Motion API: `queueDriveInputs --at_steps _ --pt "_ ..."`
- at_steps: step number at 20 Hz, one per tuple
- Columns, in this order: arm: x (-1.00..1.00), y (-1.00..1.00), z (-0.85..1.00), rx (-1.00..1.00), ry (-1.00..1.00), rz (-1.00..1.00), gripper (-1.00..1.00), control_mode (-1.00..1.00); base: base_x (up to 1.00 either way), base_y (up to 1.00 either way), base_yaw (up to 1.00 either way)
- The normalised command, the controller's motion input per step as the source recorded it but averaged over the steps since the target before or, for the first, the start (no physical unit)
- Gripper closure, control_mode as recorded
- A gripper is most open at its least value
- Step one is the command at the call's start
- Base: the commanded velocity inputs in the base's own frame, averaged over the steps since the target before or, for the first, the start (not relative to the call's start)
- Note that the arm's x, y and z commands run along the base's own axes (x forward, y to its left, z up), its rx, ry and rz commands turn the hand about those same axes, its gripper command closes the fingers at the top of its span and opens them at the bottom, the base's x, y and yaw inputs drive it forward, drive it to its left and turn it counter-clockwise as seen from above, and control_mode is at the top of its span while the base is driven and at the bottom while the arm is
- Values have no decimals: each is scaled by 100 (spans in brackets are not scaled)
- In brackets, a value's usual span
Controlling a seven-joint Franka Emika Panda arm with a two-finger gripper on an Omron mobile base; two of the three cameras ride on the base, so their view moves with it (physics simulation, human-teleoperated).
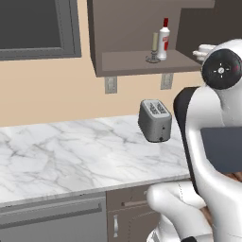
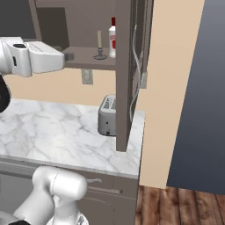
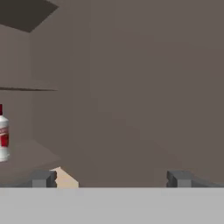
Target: Get the candle and the liquor from the cabinet and move them to the dining counter.
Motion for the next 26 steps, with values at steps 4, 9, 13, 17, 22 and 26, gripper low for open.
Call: queueDriveInputs --at_steps 4,9,13,17,22,26 --pt "0 9 5 28 0 1 -100 -100 0 0 0" --pt "0 19 9 25 0 1 -100 -100 0 0 0" --pt "0 31 6 22 0 9 -100 -100 0 0 0" --pt "0 33 0 19 0 18 -100 -100 0 0 0" --pt "6 19 0 18 0 28 -100 -100 0 0 0" --pt "3 5 -2 9 -4 39 -100 -100 0 0 0"
